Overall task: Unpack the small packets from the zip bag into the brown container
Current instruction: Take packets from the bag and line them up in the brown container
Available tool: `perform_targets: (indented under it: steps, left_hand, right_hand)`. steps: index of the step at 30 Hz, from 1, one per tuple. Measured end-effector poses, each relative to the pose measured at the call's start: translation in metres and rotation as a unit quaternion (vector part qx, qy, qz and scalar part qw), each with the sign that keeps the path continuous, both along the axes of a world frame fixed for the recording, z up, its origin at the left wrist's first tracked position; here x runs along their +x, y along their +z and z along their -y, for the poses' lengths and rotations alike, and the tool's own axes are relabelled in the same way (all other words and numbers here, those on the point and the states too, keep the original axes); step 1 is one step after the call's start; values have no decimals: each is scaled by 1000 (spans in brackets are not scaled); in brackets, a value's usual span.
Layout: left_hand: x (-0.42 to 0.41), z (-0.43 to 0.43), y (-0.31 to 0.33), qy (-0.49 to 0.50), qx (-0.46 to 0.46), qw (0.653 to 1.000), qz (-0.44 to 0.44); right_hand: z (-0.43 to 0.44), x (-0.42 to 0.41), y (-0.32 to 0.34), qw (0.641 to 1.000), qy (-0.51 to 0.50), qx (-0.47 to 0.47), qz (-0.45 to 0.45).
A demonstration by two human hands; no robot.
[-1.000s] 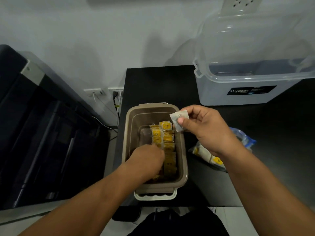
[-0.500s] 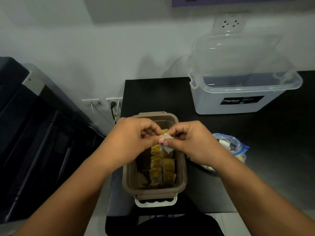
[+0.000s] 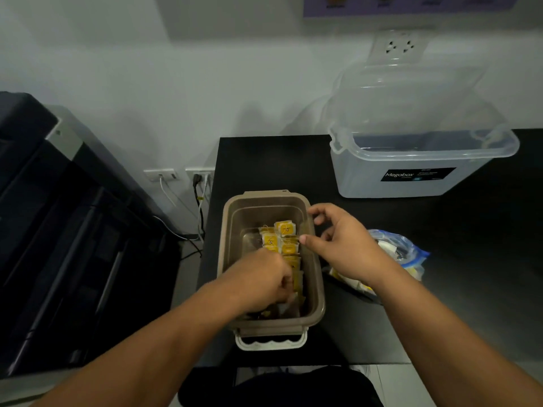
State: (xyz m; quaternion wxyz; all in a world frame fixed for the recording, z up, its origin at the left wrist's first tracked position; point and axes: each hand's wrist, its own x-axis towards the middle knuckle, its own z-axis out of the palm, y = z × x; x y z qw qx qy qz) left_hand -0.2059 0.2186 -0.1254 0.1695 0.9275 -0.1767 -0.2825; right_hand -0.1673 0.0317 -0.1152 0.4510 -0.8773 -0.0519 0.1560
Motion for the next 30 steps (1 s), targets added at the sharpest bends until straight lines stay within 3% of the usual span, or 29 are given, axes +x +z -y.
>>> perform_targets:
  steps: [5, 12, 19, 22, 24, 30]
  left_hand:
    - [5, 22, -13, -24, 94, 995, 7]
    - [4, 30, -18, -50, 120, 991, 26]
    - [12, 11, -5, -54, 24, 998, 26]
    - [18, -5, 5, -28, -14, 999, -22]
    - [19, -12, 8, -22, -27, 997, -71]
    - [14, -5, 1, 24, -42, 996, -72]
  right_hand:
    - [4, -5, -7, 994, -37, 63, -79]
    - [12, -11, -11, 989, -42, 104, -96]
    - [13, -7, -15, 985, -49, 131, -98]
    - [13, -5, -16, 984, -47, 136, -104]
    - [13, -3, -16, 983, -49, 138, -109]
    - [12, -2, -16, 980, -51, 151, -119]
